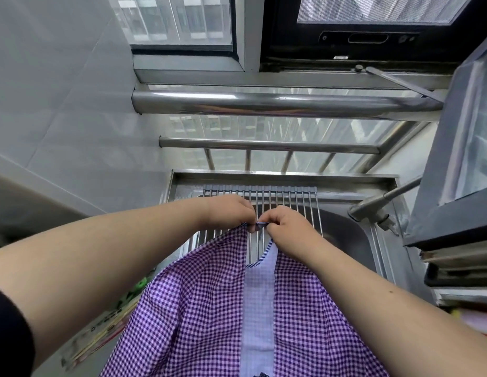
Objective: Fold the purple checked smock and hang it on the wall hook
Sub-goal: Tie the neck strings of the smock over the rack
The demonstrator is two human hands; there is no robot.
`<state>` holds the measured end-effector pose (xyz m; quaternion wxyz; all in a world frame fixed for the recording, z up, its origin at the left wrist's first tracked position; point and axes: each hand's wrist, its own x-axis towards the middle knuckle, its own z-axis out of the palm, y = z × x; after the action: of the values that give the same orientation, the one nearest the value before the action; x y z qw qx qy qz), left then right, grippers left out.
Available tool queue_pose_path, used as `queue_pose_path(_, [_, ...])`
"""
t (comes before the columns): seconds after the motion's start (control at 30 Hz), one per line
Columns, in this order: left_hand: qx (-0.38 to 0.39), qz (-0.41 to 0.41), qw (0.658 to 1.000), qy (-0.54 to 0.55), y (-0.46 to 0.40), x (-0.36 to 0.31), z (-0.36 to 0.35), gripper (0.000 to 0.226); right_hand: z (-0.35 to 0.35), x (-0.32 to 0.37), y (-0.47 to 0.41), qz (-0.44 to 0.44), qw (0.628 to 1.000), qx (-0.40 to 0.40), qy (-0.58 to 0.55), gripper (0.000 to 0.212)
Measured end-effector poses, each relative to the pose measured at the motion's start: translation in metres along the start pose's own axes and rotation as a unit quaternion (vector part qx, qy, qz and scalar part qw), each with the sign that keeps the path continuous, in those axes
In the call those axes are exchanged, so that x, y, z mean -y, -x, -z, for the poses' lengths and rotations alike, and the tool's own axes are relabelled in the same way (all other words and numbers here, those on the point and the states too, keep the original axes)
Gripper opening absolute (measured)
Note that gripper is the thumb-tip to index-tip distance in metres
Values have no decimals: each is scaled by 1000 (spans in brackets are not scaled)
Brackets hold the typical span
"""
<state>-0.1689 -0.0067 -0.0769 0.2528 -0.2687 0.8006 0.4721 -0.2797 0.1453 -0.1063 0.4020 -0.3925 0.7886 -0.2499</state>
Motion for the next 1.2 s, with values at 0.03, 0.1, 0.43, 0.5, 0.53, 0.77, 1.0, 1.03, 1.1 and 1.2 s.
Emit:
queue_pose_path(0.03, [-1,-1,1000,-1,0,-1,0,26,-1,-1,-1,0,1000,-1,0,38])
queue_pose_path(0.1, [-3,-2,1000,7,-1,1,-1,25,-3,-6,-2,-3,1000,7,-26,18])
queue_pose_path(0.43, [-8,11,998,68,-4,12,-8,22,-10,-5,1,-54,962,-80,-256,26])
queue_pose_path(0.5, [-17,24,996,90,-6,14,-8,18,-8,-2,3,-62,946,-84,-306,27])
queue_pose_path(0.53, [-22,29,996,83,-6,16,-8,17,-7,-3,3,-68,945,-85,-309,29])
queue_pose_path(0.77, [-78,40,995,-54,-8,27,1,14,-14,-24,-1,-110,945,-54,-304,42])
queue_pose_path(1.0, [-104,85,991,-9,-11,39,-4,30,-18,-40,-1,-178,931,-49,-314,39])
queue_pose_path(1.03, [-107,84,991,8,-11,39,-6,32,-18,-40,-1,-193,922,-55,-331,38])
queue_pose_path(1.1, [-110,74,989,67,-13,38,-12,36,-17,-37,-3,-230,893,-71,-380,34])
queue_pose_path(1.2, [-103,76,962,241,-15,34,-24,38,-15,-31,-7,-275,827,-96,-480,29])
